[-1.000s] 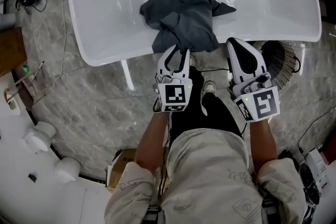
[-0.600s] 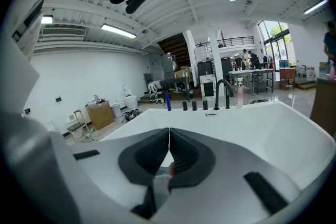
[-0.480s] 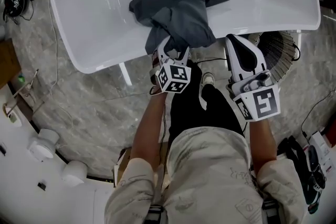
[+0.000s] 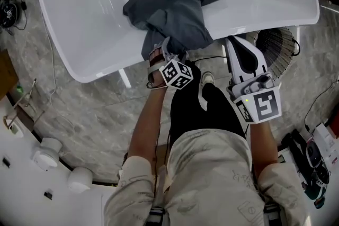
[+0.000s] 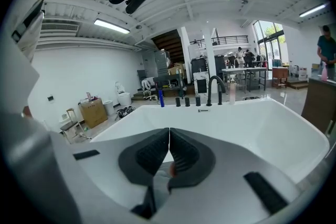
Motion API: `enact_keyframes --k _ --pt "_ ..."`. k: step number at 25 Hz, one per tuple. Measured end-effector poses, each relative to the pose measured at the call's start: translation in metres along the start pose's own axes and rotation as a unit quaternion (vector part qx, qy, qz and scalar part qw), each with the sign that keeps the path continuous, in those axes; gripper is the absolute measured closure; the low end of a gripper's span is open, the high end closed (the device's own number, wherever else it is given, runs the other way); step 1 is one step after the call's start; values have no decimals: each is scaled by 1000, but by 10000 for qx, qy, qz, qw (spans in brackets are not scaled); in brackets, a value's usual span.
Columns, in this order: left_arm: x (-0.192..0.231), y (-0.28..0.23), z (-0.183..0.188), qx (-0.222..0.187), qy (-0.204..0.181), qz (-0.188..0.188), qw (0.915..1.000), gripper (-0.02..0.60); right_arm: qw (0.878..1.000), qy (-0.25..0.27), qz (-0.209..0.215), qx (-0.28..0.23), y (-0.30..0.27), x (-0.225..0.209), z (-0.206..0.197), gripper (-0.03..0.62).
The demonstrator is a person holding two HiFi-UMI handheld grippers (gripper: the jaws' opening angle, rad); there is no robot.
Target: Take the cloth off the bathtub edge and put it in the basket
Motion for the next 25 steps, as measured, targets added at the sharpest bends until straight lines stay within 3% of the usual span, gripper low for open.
enact_keyframes --k 4,5,6,14,17,19,25 --pt "1 -5 -2 140 -341 426 9984 230 10000 16 -82 19 1 0 -1 606" --pt "2 -4 -3 154 -367 458 9982 256 10000 10 -97 14 1 2 0 606" --pt "2 -3 -3 165 -382 439 9982 289 9999 3 -107 7 2 2 0 606" --pt "2 19 6 114 -509 199 9984 376 9998 55 -94 -146 8 10 19 606" --pt "-1 33 12 -26 -216 283 9994 428 9997 83 -109 -220 11 11 29 606" --pt "1 42 16 -107 70 465 9988 550 9995 116 -109 -279 12 10 37 606" --pt "13 76 21 -228 922 990 9905 554 9987 220 -149 -445 27 18 63 606"
Point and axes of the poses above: the fingertips, and each gripper's own axes: y backward along the fingers, x to its left, z out of its top, the point moved 5 cm from there along y, backward along the fingers, and after that the axes turned 13 degrees about -x, right-handed, at the moved point
